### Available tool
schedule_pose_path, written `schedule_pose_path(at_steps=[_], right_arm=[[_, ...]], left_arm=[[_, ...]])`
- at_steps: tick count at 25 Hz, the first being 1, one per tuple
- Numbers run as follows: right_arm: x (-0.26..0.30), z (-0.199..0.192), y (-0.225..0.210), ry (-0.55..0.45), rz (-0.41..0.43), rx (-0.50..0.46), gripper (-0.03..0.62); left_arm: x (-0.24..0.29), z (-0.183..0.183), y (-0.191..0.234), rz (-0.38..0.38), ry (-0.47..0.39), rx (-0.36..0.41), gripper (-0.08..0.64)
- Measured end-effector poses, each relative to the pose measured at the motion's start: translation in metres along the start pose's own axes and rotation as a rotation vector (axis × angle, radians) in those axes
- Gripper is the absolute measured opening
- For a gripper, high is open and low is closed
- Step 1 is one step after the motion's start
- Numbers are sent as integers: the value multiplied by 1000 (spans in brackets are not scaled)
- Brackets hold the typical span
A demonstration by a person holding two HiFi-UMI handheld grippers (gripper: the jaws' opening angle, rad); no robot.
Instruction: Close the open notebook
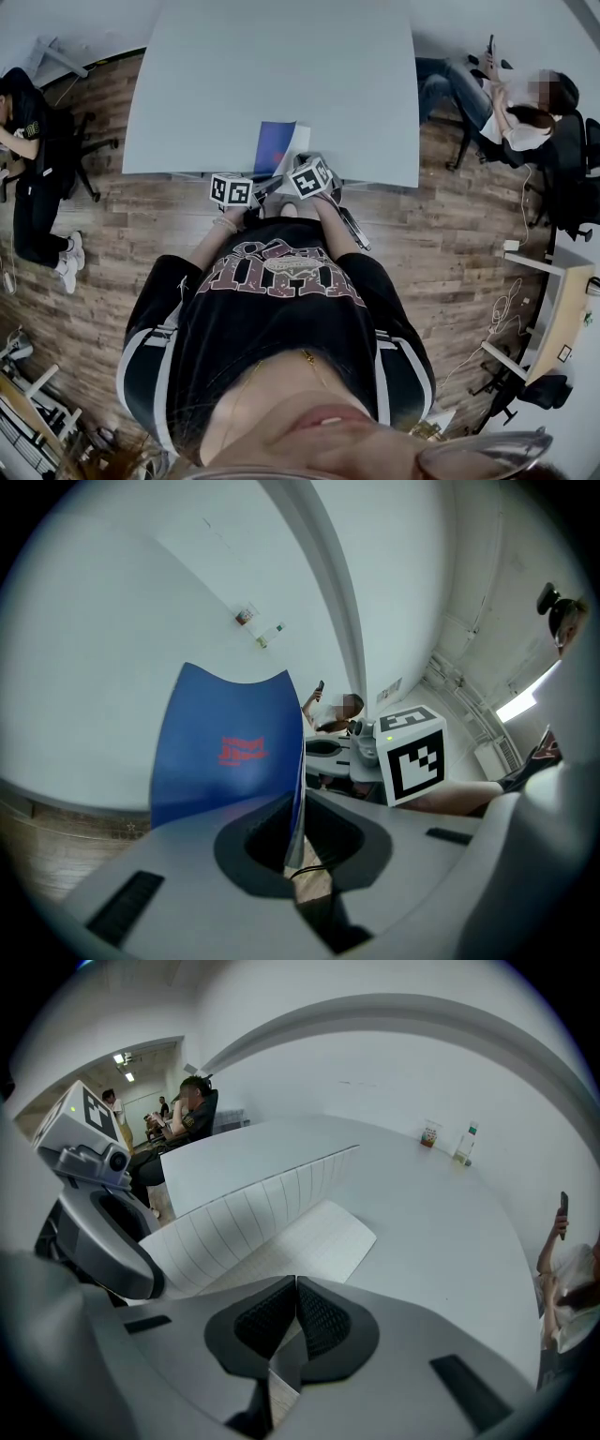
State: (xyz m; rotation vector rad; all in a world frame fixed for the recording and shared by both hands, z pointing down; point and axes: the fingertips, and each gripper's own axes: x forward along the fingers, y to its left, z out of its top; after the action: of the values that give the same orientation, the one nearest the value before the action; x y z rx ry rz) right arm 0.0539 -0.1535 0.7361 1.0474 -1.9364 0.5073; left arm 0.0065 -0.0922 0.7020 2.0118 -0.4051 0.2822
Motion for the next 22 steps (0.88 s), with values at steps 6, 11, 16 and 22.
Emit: schedule_pose_path(at_steps=[6,11,16,22], right_arm=[[0,1,4,-12,13,43,20],[-10,7,-1,-59,-6,64,19],[-26,11,-8,-109,-11,141,20],[-46,9,-19,-184,-45,225,20]], left_arm=[[0,-3,-1,12,35,44,57],[4,-4,-1,28,56,42,62],[9,-5,-1,59,91,46,74],[23,-10,-5,100,135,50,109]])
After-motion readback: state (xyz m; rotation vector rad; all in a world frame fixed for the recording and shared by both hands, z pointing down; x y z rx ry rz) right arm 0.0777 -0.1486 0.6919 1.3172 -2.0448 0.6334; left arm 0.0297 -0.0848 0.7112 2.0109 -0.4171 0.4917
